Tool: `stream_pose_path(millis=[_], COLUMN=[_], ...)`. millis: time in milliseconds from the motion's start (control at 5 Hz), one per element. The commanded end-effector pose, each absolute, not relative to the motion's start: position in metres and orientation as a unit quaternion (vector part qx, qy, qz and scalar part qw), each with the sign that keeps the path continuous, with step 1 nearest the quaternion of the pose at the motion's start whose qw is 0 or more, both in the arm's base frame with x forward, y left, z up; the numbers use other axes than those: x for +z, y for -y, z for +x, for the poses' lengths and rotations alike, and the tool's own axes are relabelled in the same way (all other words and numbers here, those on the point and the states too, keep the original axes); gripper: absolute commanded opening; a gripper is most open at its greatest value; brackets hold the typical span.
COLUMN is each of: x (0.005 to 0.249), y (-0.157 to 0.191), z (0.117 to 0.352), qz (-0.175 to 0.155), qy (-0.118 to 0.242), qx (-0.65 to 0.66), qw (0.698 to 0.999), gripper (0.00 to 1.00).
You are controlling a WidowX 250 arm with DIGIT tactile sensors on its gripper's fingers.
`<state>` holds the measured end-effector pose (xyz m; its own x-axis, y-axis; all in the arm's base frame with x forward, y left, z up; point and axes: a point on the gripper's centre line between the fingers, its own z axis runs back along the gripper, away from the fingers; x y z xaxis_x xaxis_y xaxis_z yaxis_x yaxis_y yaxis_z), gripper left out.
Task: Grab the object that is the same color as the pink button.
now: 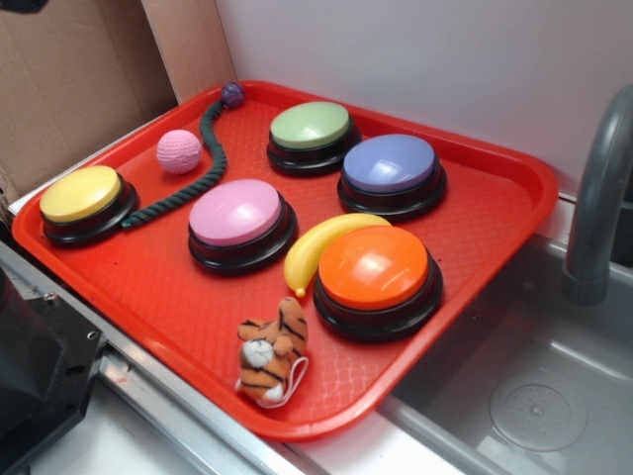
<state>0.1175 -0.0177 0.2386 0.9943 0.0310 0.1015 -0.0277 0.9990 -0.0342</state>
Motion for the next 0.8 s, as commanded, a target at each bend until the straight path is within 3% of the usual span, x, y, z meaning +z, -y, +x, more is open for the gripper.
stream_pose_path(millis=[0, 200, 400, 600], x=[0.239, 0.231, 0.218, 0.198], y=[0.018, 0.002, -0.03, -0.067], z=[0.117, 0.129, 0.147, 0.173], qz=[-0.016, -0.02, 0.001, 0.001], qy=[0.051, 0.037, 0.035, 0.059], qx=[0.015, 0.058, 0.146, 0.22], qw=[0.998, 0.997, 0.989, 0.974], gripper=[1.0, 1.0, 1.0, 1.0])
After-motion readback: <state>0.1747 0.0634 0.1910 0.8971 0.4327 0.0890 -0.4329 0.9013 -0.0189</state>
